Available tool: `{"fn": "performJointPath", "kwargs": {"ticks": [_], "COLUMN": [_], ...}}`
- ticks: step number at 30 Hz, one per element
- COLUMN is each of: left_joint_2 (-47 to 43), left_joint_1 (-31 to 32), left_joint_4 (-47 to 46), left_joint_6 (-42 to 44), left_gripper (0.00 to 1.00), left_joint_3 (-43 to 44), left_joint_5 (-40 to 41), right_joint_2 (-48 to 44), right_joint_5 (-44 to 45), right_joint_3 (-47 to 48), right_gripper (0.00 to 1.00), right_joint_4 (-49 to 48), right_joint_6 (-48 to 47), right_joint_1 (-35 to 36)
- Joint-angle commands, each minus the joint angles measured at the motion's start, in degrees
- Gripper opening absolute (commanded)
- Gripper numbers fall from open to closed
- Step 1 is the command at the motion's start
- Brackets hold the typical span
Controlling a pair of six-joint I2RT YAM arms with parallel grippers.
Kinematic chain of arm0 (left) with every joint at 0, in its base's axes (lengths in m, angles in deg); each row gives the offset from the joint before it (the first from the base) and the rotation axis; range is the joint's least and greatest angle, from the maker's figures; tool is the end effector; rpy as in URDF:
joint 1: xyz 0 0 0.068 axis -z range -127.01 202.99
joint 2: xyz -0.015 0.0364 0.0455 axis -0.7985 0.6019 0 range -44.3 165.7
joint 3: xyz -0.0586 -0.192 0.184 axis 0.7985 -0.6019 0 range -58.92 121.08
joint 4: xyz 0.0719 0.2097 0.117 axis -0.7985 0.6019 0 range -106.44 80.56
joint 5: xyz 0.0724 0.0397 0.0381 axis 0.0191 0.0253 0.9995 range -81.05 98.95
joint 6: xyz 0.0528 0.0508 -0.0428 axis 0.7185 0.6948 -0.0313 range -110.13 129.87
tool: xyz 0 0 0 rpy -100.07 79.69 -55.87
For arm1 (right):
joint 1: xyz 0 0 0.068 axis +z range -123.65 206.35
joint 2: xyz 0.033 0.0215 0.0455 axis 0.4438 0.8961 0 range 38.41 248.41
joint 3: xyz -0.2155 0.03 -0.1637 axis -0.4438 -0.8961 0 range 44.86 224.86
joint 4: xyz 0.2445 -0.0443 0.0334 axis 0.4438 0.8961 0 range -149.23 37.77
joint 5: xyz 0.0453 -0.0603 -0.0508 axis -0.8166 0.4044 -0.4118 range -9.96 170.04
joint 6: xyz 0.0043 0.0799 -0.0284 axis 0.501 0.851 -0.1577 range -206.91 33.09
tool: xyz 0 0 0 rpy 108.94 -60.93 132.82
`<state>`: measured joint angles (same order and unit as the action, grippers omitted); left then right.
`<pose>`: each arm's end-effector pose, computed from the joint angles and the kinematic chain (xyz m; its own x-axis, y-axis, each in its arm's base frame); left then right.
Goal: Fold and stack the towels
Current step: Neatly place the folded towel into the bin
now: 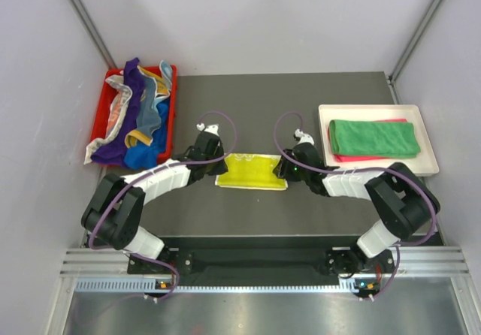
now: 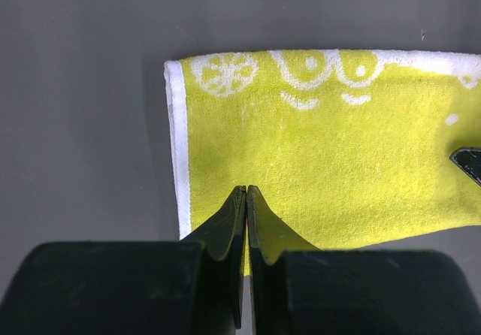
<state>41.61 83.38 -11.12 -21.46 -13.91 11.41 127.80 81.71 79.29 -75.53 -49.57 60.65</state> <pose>0.2774 -0.1590 0.1616 -0.7814 -0.1440 -0.6072 0.0859 0.9389 -0.3333 0.2626 0.1766 0.1273 -0.7405 0.2287 -0.6319 -0.1199 0.8803 0.4591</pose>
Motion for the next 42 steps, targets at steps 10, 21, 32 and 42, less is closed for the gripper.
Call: {"fn": "performJointPath", "kwargs": {"ticks": [10,21,32,42], "left_joint_2": [-6.62,-14.89,-14.19,-12.43], "left_joint_1": [0.28,0.28,0.28,0.28], "left_joint_4": [4.16,10.23,13.13,14.63], "left_joint_6": [1.09,4.87,7.86,7.6], "left_gripper": [0.06,0.06,0.06,0.06], "left_joint_3": [4.37,6.84,9.12,11.32], "left_joint_5": [1.32,1.76,0.79,-1.66], "right_joint_2": [0.97,-3.78,-5.18,-5.62], "right_joint_5": [8.34,28.72,42.35,43.34], "right_joint_3": [6.6,19.69,29.19,36.05], "right_gripper": [0.01,0.0,0.0,0.0], "right_joint_4": [14.61,35.0,45.12,48.73], "right_joint_6": [-5.42,-20.98,-36.71,-41.12], "right_joint_1": [2.26,2.08,-3.18,-11.09]}}
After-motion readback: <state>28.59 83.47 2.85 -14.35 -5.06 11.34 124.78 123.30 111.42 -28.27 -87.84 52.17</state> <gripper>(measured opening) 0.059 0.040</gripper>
